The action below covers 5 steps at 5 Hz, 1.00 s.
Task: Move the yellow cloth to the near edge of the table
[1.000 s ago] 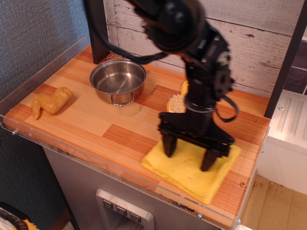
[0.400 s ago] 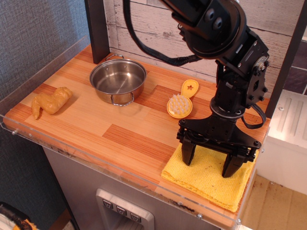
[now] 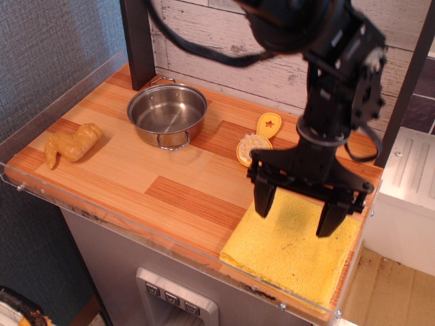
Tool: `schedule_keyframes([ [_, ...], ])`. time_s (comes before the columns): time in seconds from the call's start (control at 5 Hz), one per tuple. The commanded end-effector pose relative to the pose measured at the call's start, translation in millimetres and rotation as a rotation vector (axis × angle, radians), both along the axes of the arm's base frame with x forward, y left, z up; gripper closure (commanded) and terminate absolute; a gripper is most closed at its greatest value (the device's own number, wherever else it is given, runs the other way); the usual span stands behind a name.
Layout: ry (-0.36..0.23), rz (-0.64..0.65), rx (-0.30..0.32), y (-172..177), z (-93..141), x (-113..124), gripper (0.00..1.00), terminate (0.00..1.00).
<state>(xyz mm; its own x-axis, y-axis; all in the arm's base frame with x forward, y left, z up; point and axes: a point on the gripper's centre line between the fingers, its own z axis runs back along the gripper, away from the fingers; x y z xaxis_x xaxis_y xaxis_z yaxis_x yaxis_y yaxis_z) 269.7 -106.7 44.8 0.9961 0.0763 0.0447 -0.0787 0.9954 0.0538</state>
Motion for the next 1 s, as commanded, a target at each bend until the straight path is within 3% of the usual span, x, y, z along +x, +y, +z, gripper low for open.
schedule_keyframes([
  [0.0,-0.115,-0.086,-0.055,13,51,5,0.00,0.00],
  [0.2,-0.098,-0.146,-0.085,27,73,0,0.00,0.00],
  [0.4,-0.097,-0.149,-0.071,48,84,-4,0.00,0.00],
  [0.8,-0.103,-0.082,0.014,85,85,-6,0.00,0.00],
])
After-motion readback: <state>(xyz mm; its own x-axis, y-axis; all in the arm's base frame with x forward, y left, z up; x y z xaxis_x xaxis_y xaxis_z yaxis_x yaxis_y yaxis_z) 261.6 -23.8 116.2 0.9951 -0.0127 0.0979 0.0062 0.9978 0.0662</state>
